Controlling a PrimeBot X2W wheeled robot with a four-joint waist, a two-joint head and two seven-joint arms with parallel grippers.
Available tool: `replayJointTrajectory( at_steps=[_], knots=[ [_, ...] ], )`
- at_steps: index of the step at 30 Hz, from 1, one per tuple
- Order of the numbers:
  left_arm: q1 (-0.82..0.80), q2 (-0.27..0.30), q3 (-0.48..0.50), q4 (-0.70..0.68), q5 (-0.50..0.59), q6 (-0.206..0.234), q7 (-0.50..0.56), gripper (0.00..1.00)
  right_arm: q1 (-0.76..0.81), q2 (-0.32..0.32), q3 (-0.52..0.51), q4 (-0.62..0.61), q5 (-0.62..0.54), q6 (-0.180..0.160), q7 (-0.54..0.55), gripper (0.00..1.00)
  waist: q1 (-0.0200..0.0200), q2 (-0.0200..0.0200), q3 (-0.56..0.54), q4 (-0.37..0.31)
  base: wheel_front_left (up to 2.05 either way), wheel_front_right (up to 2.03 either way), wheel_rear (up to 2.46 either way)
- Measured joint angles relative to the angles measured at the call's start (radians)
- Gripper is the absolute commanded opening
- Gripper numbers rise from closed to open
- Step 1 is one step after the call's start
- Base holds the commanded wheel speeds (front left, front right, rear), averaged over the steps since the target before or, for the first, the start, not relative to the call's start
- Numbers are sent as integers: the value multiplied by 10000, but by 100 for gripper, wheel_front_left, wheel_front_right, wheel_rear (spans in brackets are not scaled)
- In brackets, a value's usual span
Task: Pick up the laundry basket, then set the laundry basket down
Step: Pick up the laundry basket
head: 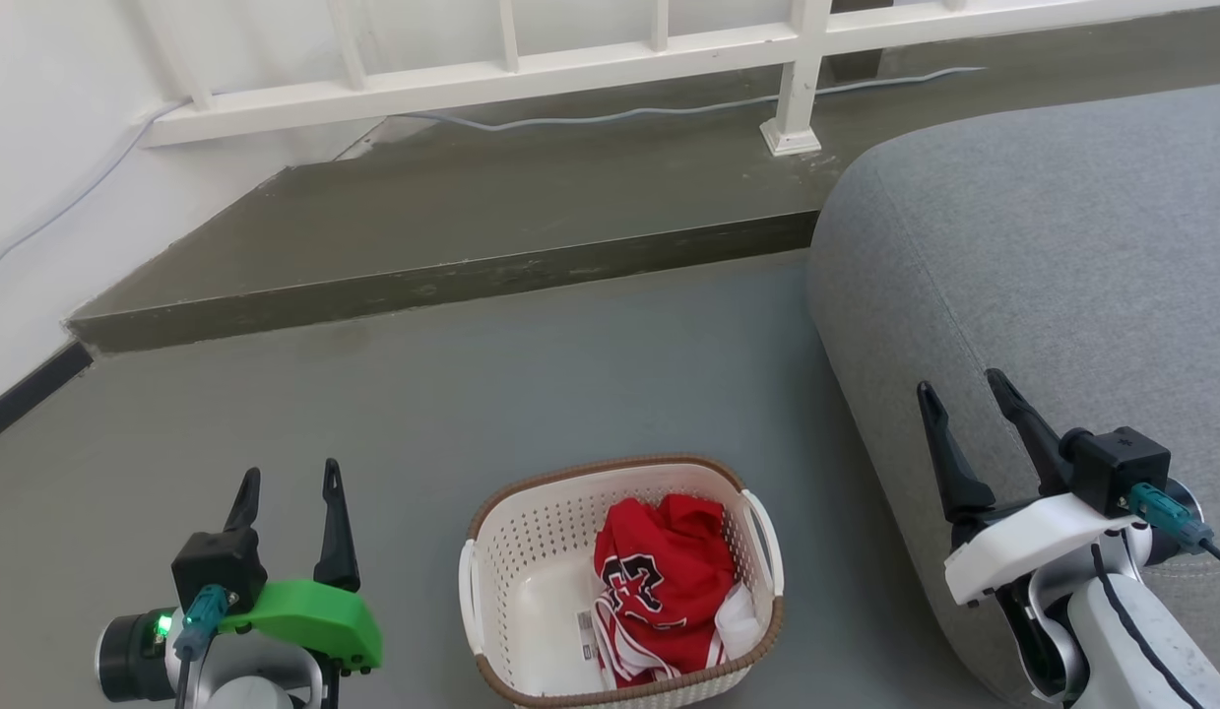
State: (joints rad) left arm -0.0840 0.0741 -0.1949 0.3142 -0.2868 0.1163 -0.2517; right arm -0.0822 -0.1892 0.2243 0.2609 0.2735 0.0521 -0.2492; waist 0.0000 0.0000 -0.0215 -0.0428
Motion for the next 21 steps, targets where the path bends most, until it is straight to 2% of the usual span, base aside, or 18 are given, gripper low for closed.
replayJointTrajectory(
  at_steps=[11, 21],
  knots=[
    [-138, -54, -121, -138, 105, 0, 0, 100, -18, 6, -153, 38, -6, 94, 0, 100, 0, 0, 440, 82, 0, 0, 0],
    [-765, -196, -290, -376, 203, 0, 0, 100, -686, -6, -192, 203, -6, 272, 0, 100, 0, 0, 1576, 209, 0, 0, 0]
  ],
)
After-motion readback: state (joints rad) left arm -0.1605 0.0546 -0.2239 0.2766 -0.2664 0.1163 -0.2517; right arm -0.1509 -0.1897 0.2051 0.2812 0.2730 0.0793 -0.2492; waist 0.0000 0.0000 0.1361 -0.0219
